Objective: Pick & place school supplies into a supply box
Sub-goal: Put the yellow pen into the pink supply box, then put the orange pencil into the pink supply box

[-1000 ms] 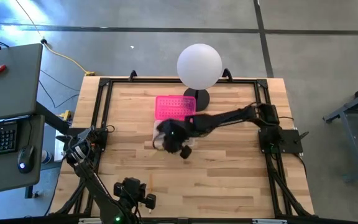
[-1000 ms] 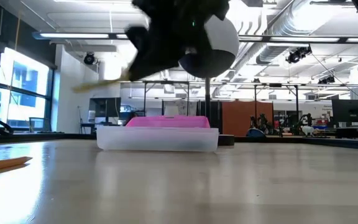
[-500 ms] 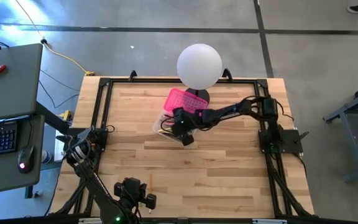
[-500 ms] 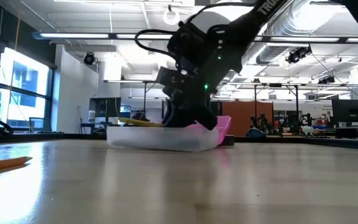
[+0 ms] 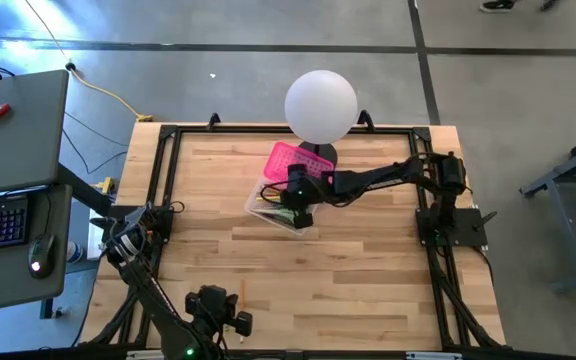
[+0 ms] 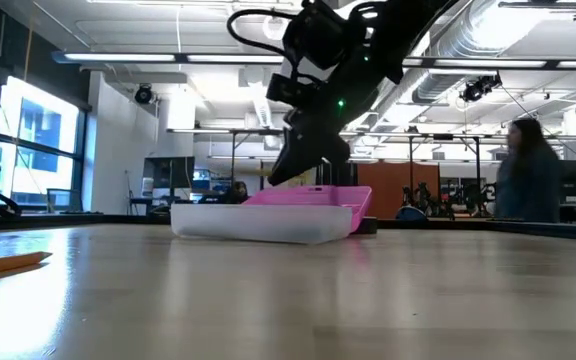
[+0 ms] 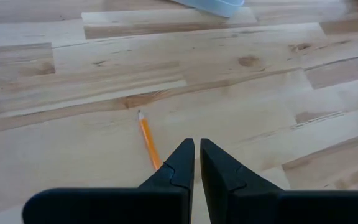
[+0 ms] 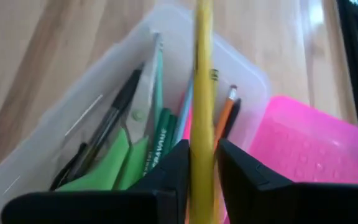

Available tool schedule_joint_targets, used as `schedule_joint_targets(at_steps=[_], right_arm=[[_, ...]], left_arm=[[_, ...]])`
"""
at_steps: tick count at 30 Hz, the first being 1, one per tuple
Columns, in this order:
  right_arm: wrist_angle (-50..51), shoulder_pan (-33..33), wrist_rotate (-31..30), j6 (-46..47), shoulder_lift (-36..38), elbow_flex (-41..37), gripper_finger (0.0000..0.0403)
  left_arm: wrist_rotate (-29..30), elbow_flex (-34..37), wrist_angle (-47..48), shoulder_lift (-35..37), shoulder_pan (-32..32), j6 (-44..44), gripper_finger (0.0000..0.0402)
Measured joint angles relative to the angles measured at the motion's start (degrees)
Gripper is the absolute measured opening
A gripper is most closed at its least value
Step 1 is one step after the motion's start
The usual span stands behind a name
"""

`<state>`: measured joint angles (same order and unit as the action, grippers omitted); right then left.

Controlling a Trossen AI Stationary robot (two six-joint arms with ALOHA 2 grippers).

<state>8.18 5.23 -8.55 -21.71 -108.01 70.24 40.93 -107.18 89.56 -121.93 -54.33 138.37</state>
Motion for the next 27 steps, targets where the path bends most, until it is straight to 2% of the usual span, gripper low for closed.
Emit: schedule_joint_targets(at_steps=[6, 11, 15, 19, 27], right_arm=[[2.9, 0.3, -0.6, 4.9, -0.3, 0.0, 0.0074], [2.3, 0.3, -3.3, 5.4, 0.0, 0.0, 0.0075], [2.4, -1.2, -1.8, 7.7, 2.4, 0.0, 0.0076], [3.9, -4.2, 4.8, 8.0, 6.5, 0.0, 0.0075], [5.1, -11.5, 26.0, 2.3, 11.5, 0.1, 0.0074]], left_arm=[[0.1, 0.0, -0.3, 0.0, 0.0, 0.1, 0.0060], [0.2, 0.0, -1.2, 0.0, 0.0, 0.0, 0.0060], [0.1, 0.0, -1.8, 0.0, 0.0, 0.0, 0.0060], [-0.4, 0.0, -4.3, 0.0, 0.0, -0.3, 0.0060], [-0.9, 0.0, -8.6, 0.0, 0.0, -1.3, 0.0060]])
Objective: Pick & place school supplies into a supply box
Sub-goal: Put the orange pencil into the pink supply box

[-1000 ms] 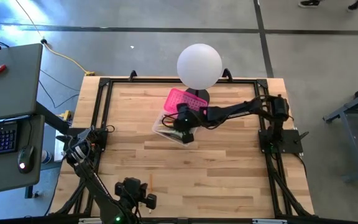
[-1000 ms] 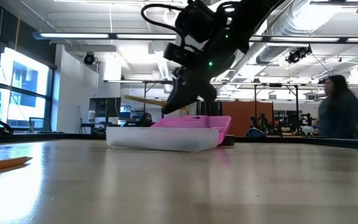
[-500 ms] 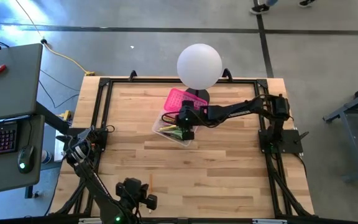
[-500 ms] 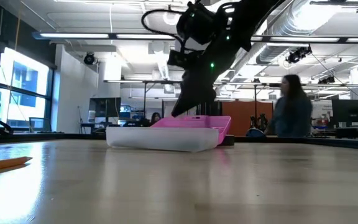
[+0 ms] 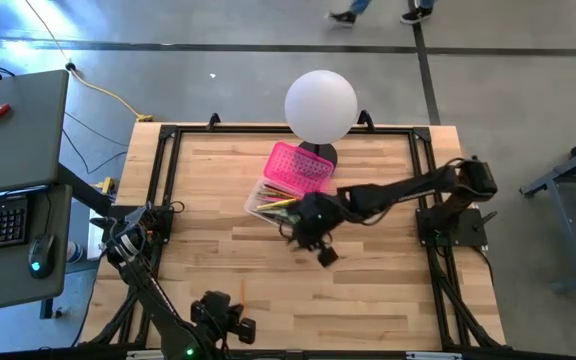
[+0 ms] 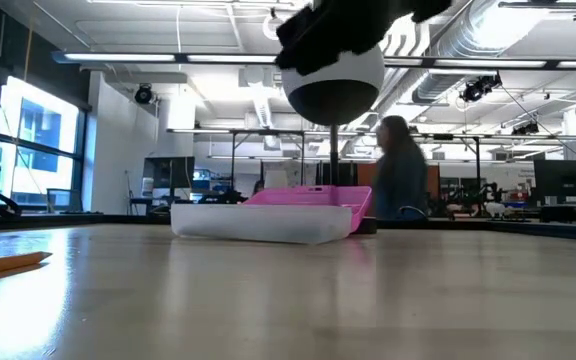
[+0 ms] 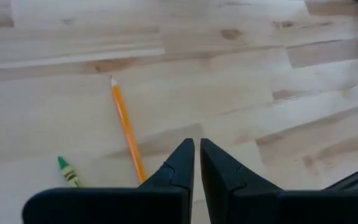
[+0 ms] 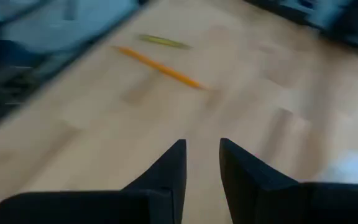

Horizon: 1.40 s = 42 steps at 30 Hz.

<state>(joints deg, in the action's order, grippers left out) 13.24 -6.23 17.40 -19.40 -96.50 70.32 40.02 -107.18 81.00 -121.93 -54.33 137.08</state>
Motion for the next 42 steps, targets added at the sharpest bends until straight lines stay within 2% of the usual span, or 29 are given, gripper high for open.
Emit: schedule_joint_targets(at_steps=[3, 9, 14, 18, 22, 33, 38, 42], right_arm=[[2.3, -2.5, 2.5, 0.0, 0.6, 0.0, 0.0074], [9.1, -6.1, 2.5, -0.2, 0.9, 0.0, 0.0074], [12.4, -8.4, 2.5, -0.2, 1.0, 0.0, 0.0074], [13.1, -10.2, 2.6, -0.2, 1.2, 0.0, 0.0074], [14.7, -12.0, 2.7, -0.2, 1.7, 0.0, 0.0074], [22.3, -18.2, 2.7, -0.2, 5.3, 0.0, 0.0074], [22.6, -21.3, 2.7, -1.0, 8.8, 0.0, 0.0074], [22.6, -23.1, 2.7, -2.5, 11.2, 0.0, 0.0074]], left_arm=[[-2.7, 0.0, -1.2, -0.2, 0.0, 0.0, 0.0060], [-6.1, 0.0, -6.2, -3.2, -0.1, 1.2, 0.0060], [-5.9, 0.0, -13.4, -4.6, 0.3, -1.1, 0.0060], [-1.9, 0.0, -13.3, -4.7, 0.4, -1.7, 0.0060], [-1.0, 0.0, -13.0, -4.7, 0.4, -3.4, 0.0060], [-9.8, 0.0, -13.7, -4.7, 1.1, -5.4, 0.0060], [-18.6, 0.0, -13.0, -4.7, 2.4, -5.9, 0.0060], [-17.6, 0.0, -12.8, -5.0, 3.4, -8.4, 0.0060]])
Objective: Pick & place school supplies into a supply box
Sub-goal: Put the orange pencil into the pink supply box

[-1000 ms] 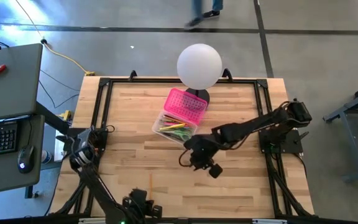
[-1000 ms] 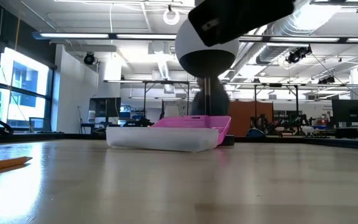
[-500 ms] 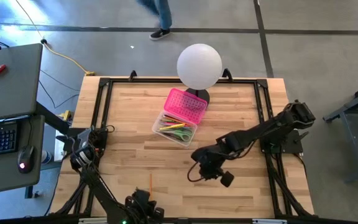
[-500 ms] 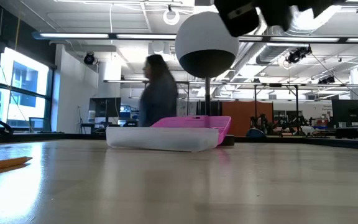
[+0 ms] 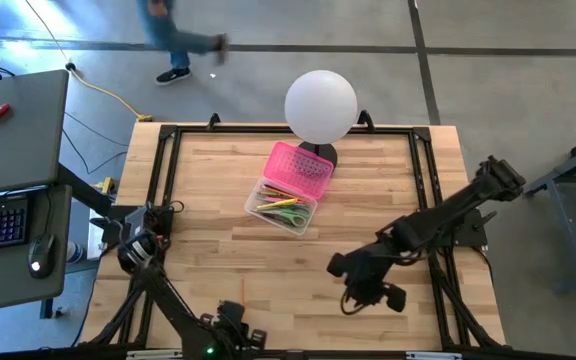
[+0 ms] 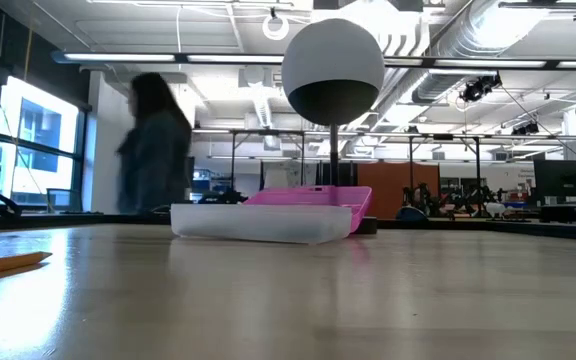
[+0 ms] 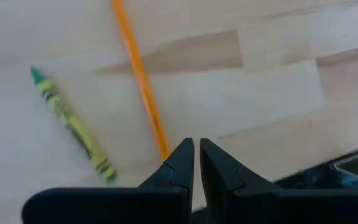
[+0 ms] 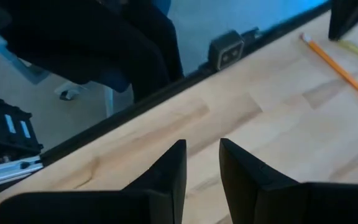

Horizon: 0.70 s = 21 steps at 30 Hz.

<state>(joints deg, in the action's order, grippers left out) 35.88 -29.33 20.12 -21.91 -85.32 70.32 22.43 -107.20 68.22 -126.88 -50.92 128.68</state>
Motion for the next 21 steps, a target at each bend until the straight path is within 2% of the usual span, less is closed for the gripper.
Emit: schedule_joint_targets(at_steps=[8, 12, 16, 18, 21], right_arm=[[1.4, -1.1, -0.3, 0.3, 1.6, 0.0, 0.0074], [1.6, -1.1, -0.5, 0.4, 1.5, 0.0, 0.0074], [1.1, -1.1, -0.7, 0.7, 1.5, 0.0, 0.0074], [-0.4, -1.1, -3.6, 2.9, 1.5, 0.0, 0.0074], [-2.9, -1.5, -12.8, 8.4, 1.4, 0.0, 0.0074]], left_arm=[[0.3, 0.0, 0.4, -0.1, 2.6, -7.2, 0.0060], [-6.2, 0.0, 0.8, -0.1, 4.2, -11.2, 0.0060], [-13.2, 0.0, 0.9, -0.1, 5.4, -11.4, 0.0060], [-12.9, 0.0, 0.9, -0.1, 5.3, -11.3, 0.0060], [-9.6, 0.0, 1.1, -0.1, 5.1, -9.9, 0.0060]])
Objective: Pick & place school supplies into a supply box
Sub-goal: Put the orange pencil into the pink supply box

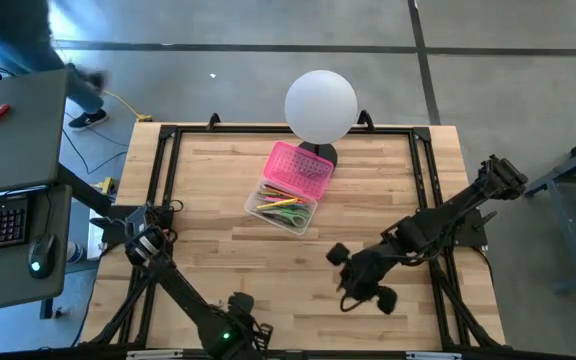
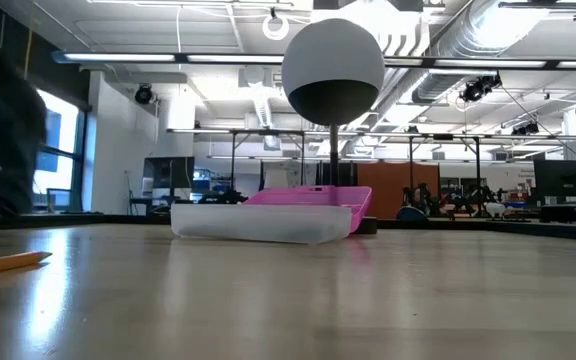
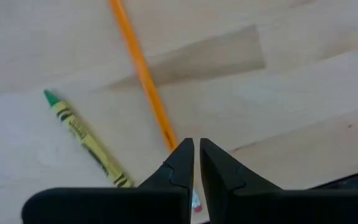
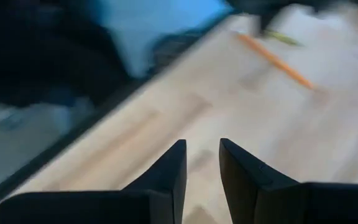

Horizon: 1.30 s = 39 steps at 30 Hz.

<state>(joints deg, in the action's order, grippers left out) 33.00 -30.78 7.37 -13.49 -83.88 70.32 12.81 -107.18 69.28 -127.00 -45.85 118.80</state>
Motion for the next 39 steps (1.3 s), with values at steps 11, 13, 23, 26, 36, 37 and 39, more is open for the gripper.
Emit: schedule_joint_targets(at_steps=[11, 13, 23, 26, 36, 37, 39], right_arm=[[1.5, -0.1, -13.2, 5.7, 0.0, 0.0, 0.0074], [1.5, -0.1, -13.1, 5.7, 0.0, 0.0, 0.0074], [1.5, -0.1, -13.2, 5.6, 0.0, 0.0, 0.0074], [1.5, 0.0, -13.2, 5.6, 0.0, 0.0, 0.0074], [1.4, 0.0, -13.2, 5.6, 0.0, 0.0, 0.0074], [1.3, 0.0, -13.2, 5.6, 0.0, 0.0, 0.0074], [1.0, 0.0, -13.2, 5.5, 0.0, 0.0, 0.0074]], left_arm=[[-0.7, 0.0, 1.8, 0.0, -0.3, 4.9, 0.0060], [-0.7, 0.0, 1.8, 0.0, -0.3, 5.1, 0.0060], [-0.7, 0.0, 3.6, 0.0, -0.3, 4.5, 0.0060], [-0.7, 0.0, 5.3, 0.0, -0.3, 4.5, 0.0060], [-1.7, 0.0, 5.5, -2.0, -0.3, 0.0, 0.0060], [-2.7, 0.0, 5.2, -2.5, -0.2, -0.1, 0.0060], [-4.5, 0.0, 5.2, -3.4, -0.3, -0.4, 0.0060]])
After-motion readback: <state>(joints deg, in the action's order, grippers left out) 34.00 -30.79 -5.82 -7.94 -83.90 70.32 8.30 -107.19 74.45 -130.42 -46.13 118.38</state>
